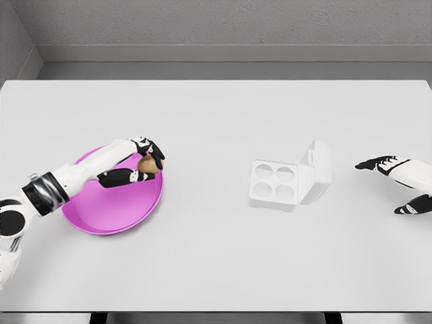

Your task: Pack egg into the box and close the box lid

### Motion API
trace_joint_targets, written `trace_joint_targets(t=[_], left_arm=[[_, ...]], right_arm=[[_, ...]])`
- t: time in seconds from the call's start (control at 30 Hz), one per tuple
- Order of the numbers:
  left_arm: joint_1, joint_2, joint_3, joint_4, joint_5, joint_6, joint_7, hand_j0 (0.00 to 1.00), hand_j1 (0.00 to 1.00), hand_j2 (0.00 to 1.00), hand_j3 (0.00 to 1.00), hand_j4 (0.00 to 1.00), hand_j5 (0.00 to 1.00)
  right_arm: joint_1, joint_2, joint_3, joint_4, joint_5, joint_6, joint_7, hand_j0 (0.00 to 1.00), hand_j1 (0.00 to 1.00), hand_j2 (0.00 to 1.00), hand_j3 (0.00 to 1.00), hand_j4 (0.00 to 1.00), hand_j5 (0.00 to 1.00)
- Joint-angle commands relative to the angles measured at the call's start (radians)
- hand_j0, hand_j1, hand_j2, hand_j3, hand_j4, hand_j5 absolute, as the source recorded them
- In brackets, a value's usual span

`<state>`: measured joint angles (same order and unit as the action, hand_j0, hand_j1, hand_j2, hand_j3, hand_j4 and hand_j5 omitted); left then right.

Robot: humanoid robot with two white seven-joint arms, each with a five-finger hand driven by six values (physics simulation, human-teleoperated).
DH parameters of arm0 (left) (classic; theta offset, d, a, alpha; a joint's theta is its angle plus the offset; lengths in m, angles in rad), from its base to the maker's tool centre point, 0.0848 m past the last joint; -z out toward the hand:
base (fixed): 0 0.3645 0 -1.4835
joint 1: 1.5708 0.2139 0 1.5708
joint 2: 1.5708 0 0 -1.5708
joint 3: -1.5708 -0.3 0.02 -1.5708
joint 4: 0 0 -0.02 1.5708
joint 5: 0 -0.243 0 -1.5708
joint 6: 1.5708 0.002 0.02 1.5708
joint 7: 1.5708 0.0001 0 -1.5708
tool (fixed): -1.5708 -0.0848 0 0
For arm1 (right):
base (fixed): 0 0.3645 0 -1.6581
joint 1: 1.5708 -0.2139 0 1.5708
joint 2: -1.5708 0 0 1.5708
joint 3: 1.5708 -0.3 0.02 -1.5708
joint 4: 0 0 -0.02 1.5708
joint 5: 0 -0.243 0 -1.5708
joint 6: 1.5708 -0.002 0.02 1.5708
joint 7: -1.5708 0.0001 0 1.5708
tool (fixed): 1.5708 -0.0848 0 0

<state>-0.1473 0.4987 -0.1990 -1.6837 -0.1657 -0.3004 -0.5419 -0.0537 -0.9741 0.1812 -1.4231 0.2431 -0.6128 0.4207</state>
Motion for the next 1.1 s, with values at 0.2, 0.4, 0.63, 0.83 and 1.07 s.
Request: trace_joint_targets(t=[0.2,0.4,0.63,0.83,1.07], left_arm=[[-0.024,-0.045,-0.042,0.001,0.002,0.001,0.000,0.37,0.37,0.37,0.37,0.37,0.37],[-0.043,-0.066,-0.071,0.002,-0.001,0.003,0.000,0.37,0.37,0.37,0.37,0.37,0.37],[-0.066,-0.088,-0.108,0.002,-0.001,0.003,-0.001,0.36,0.36,0.36,0.36,0.36,0.36],[-0.071,-0.109,-0.122,0.002,-0.003,0.003,0.000,0.35,0.35,0.35,0.35,0.35,0.35],[-0.087,-0.131,-0.145,0.002,-0.005,0.001,-0.001,0.34,0.34,0.34,0.34,0.34,0.34]], right_arm=[[0.000,-0.001,0.000,0.000,-0.007,0.002,0.000,1.00,1.00,1.00,1.00,1.00,1.00],[0.000,-0.001,0.000,0.000,-0.007,0.002,0.000,1.00,1.00,1.00,1.00,1.00,1.00],[0.000,-0.001,0.000,0.000,-0.007,0.002,0.000,1.00,1.00,1.00,1.00,1.00,1.00],[0.000,-0.003,0.000,-0.002,-0.007,0.002,0.000,1.00,1.00,1.00,1.00,1.00,1.00],[0.000,-0.001,0.000,-0.003,-0.007,0.002,0.001,1.00,1.00,1.00,1.00,1.00,1.00]])
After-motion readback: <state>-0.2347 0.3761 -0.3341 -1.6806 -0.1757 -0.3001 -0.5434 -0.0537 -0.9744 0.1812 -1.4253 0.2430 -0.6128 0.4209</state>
